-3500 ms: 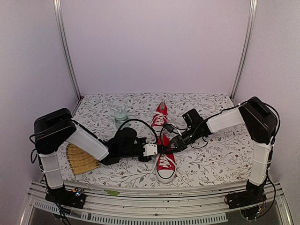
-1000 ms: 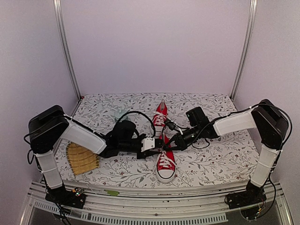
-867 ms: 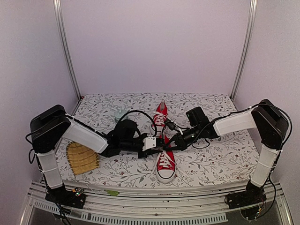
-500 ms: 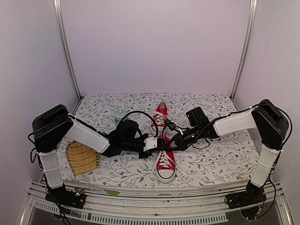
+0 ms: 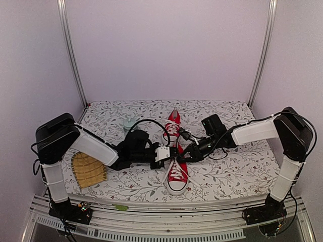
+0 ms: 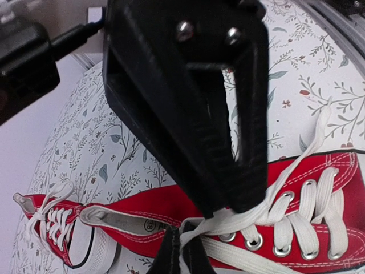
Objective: Tie the shoes
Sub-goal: Cross the half-tied shoelace with the shoelace loop.
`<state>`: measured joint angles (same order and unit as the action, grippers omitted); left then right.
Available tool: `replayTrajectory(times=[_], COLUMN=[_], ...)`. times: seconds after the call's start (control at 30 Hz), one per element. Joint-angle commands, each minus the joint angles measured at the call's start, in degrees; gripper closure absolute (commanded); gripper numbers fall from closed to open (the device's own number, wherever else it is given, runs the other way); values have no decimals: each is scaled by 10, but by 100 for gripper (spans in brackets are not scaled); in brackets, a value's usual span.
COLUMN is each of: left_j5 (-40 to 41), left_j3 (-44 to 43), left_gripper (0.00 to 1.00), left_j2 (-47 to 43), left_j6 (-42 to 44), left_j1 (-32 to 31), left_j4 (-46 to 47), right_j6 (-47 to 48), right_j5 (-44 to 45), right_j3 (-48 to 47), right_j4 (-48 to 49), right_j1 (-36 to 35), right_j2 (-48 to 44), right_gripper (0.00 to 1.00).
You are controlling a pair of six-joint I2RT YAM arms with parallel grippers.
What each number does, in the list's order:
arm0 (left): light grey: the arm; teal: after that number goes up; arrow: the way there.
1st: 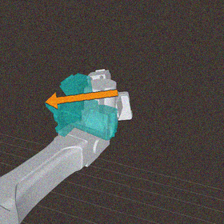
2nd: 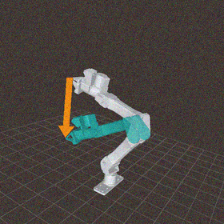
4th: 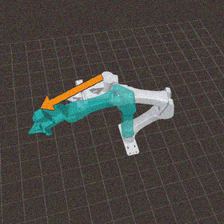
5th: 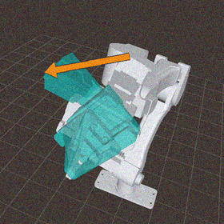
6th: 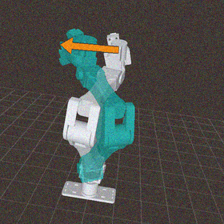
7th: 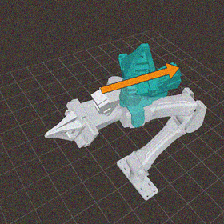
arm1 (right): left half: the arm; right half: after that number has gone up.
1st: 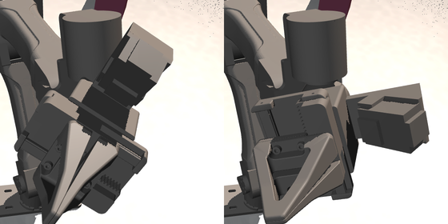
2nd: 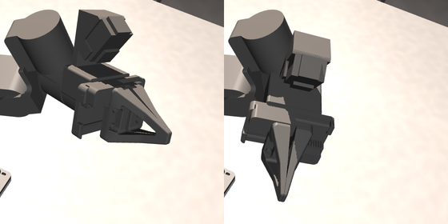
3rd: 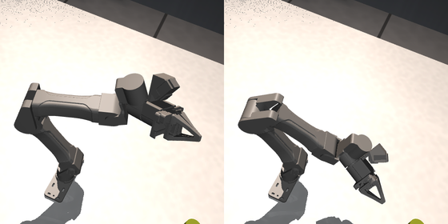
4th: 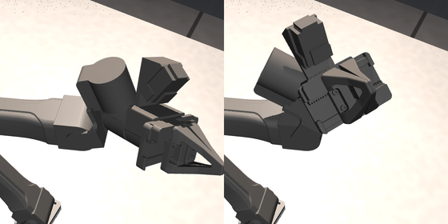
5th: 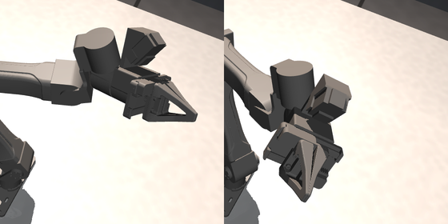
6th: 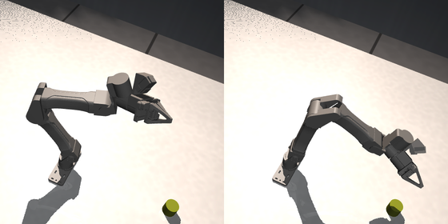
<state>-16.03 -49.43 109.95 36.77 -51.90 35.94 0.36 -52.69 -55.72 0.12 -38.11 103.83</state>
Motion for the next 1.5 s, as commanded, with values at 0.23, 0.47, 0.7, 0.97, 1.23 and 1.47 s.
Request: replayTrajectory(times=[0.23, 0.47, 0.7, 0.97, 1.23, 1.47], left_j5=[59, 59, 55, 50, 45, 37], left_j3=[17, 17, 15, 15, 18, 15], left_gripper=[100, 100, 100, 100, 100, 100], left_j2=[20, 22, 21, 22, 21, 22], left_j6=[-17, -18, -19, -19, -20, -26], left_j1=[-3, -5, -5, -5, -5, -5], left_j4=[68, 73, 71, 71, 75, 77], right_j6=[-64, -73, -65, -81, -113, -129], right_j5=[-34, -76, -116, -114, -65, -43], right_j3=[-21, -48, -56, -56, -52, -47], right_j4=[24, 46, 61, 84, 114, 118], right_j1=[60, 46, 24, 23, 21, 20], right_j2=[22, 90, 113, 114, 109, 109], right_gripper=[89, 91, 88, 84, 80, 88])
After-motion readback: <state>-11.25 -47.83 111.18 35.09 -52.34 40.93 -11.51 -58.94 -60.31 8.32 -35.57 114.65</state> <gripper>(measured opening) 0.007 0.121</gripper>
